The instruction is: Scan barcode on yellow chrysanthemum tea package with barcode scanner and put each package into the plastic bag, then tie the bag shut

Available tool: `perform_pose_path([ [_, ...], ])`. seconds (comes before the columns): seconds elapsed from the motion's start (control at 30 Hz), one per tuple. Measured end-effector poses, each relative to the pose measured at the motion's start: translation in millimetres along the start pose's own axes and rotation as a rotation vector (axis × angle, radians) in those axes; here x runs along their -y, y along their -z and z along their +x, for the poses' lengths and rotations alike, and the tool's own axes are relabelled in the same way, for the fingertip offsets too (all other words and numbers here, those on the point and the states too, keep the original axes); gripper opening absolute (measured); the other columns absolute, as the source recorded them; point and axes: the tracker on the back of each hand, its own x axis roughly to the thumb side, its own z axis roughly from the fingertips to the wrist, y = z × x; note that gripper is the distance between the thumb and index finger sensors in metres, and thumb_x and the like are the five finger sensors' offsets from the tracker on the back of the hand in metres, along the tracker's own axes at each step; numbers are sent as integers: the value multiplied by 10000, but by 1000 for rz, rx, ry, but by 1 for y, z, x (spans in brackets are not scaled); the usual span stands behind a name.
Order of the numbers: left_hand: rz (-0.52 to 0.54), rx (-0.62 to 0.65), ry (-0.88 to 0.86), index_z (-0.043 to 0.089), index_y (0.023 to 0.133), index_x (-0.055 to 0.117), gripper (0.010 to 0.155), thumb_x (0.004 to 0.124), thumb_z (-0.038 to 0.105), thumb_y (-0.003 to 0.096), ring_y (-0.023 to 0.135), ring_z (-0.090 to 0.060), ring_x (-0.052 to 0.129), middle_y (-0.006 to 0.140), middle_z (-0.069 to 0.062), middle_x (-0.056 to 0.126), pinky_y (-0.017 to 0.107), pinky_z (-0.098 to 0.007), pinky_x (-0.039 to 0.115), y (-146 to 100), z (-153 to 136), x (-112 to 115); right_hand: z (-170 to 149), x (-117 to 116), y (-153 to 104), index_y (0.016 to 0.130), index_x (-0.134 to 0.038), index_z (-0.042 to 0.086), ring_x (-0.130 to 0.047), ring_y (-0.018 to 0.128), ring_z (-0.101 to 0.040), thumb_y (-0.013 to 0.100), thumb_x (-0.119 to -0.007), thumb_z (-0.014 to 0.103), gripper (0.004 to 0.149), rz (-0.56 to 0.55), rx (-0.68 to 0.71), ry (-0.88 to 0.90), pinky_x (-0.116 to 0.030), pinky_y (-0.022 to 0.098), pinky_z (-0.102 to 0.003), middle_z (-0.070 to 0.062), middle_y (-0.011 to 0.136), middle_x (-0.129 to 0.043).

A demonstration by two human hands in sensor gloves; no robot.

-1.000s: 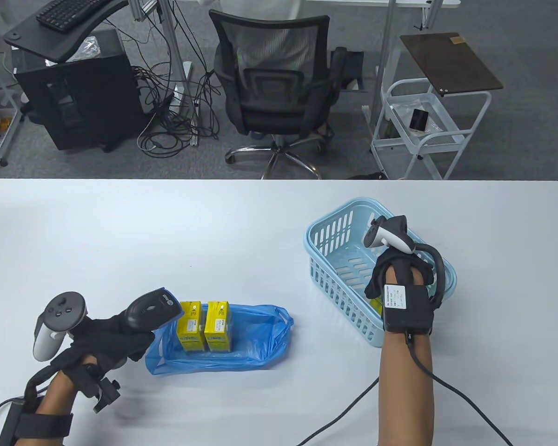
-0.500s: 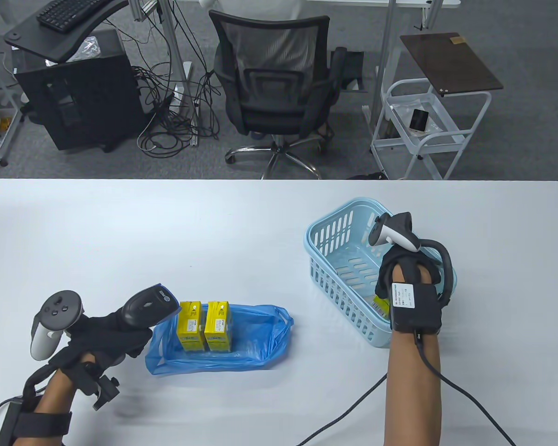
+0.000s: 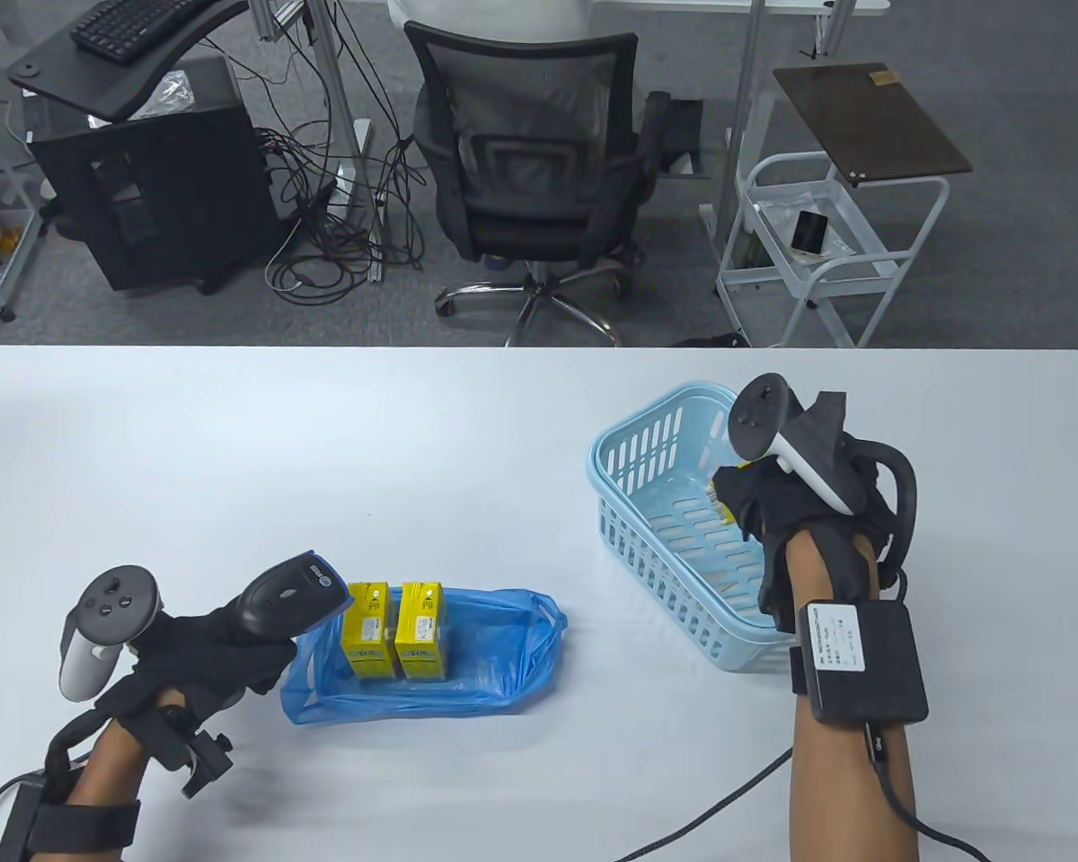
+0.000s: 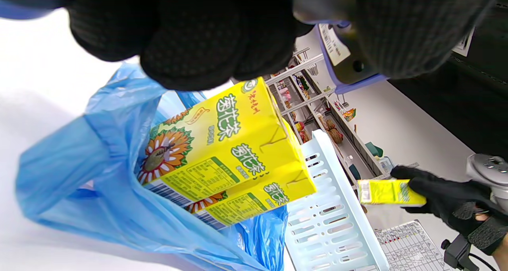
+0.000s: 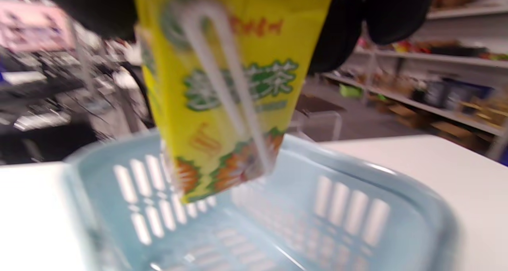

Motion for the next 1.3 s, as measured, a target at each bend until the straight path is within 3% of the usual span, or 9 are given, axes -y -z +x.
perform_pose_path([
  [0.13,-7,11,4,239,983,613,703,854,562,407,427,-236,1040,660,73,958,430,-486,872,-1,2,2,49,-7,-25,938,-650,315,-894,564,-395,328,-621,676,710,-99,208,6,-762,579,-573,-159,895,-763],
  [0.27,-13,29,-8,244,947,661,657,854,564,406,426,-234,1041,658,77,958,429,-484,873,-1,4,3,100,-32,-46,930,-666,328,-946,462,-355,299,-625,719,744,-177,392,113,-829,512,-534,-139,813,-857],
  [0.3,-12,35,-10,246,939,668,648,854,564,406,426,-233,1040,657,77,958,430,-483,873,-1,5,3,112,-41,-49,928,-673,327,-953,474,-303,295,-627,724,749,-186,424,141,-839,499,-529,-139,793,-874],
  [0.47,-26,56,-23,255,921,686,626,855,565,404,425,-231,1042,655,79,958,430,-482,874,-2,7,5,152,-74,-52,910,-708,317,-965,426,-334,290,-635,735,752,-142,476,247,-856,477,-518,-129,778,-895],
  [0.73,-93,70,-8,253,906,697,616,856,570,402,424,-226,1044,651,86,960,430,-478,877,2,10,13,171,-76,-50,920,-694,285,-965,438,-331,293,-640,737,774,-131,491,341,-854,483,-518,-127,787,-890],
  [1.17,-169,25,78,245,893,707,609,860,571,401,419,-225,1046,646,87,960,427,-477,880,5,8,27,179,-75,-53,934,-667,263,-971,446,-325,301,-642,736,791,-130,489,324,-861,484,-513,-126,795,-890],
  [1.3,-133,49,69,234,912,697,627,858,565,405,423,-232,1044,653,78,960,430,-483,876,5,11,27,179,-77,-56,943,-647,253,-968,460,-327,306,-639,731,796,-110,489,302,-856,492,-515,-128,809,-878],
])
